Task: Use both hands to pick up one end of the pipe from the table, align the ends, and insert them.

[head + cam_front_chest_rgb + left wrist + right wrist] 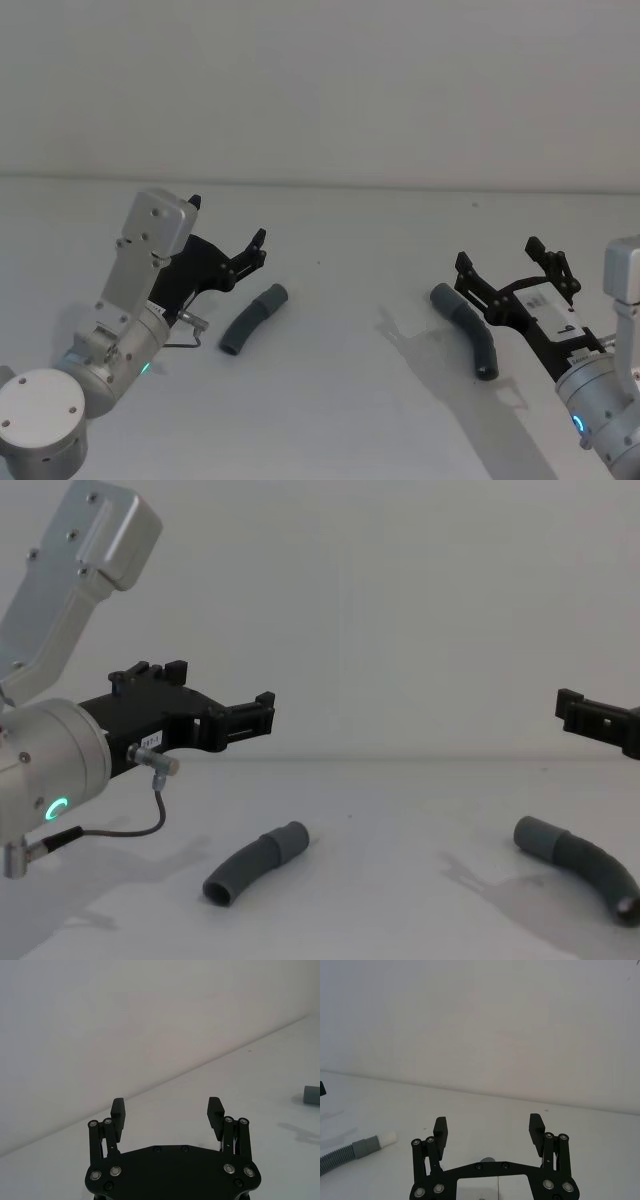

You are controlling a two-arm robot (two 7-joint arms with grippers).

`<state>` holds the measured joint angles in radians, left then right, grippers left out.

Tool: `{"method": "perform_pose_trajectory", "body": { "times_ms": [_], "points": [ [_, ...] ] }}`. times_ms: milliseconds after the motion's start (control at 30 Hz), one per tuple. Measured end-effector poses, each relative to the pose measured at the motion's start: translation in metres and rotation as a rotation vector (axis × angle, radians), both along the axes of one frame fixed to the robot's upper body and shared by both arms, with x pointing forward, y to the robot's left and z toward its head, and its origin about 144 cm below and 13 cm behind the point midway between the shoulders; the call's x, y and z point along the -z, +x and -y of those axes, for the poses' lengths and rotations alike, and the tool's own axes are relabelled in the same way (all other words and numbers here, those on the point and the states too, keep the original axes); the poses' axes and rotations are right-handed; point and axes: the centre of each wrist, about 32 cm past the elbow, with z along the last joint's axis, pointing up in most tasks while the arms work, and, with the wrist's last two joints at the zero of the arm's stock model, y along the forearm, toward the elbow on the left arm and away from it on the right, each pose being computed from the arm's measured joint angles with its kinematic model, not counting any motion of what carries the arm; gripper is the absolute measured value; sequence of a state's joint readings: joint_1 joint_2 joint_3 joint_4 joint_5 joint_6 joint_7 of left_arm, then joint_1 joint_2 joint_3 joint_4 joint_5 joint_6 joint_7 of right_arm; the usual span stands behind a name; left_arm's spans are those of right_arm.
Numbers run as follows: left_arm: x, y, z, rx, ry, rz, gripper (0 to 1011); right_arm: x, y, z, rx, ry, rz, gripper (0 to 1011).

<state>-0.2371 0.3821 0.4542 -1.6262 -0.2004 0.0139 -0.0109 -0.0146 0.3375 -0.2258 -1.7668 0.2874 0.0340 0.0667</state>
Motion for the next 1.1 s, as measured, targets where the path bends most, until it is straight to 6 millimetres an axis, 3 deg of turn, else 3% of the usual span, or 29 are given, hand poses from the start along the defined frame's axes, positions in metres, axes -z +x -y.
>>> {"method": "perform_pose_trajectory", "body": {
  "times_ms": [1100],
  "points": [
    [0.0,0.0,0.0,0.0,0.0,0.0,1002,0.0,0.0,0.0,0.0,0.0,0.0,1001]
  ]
}}
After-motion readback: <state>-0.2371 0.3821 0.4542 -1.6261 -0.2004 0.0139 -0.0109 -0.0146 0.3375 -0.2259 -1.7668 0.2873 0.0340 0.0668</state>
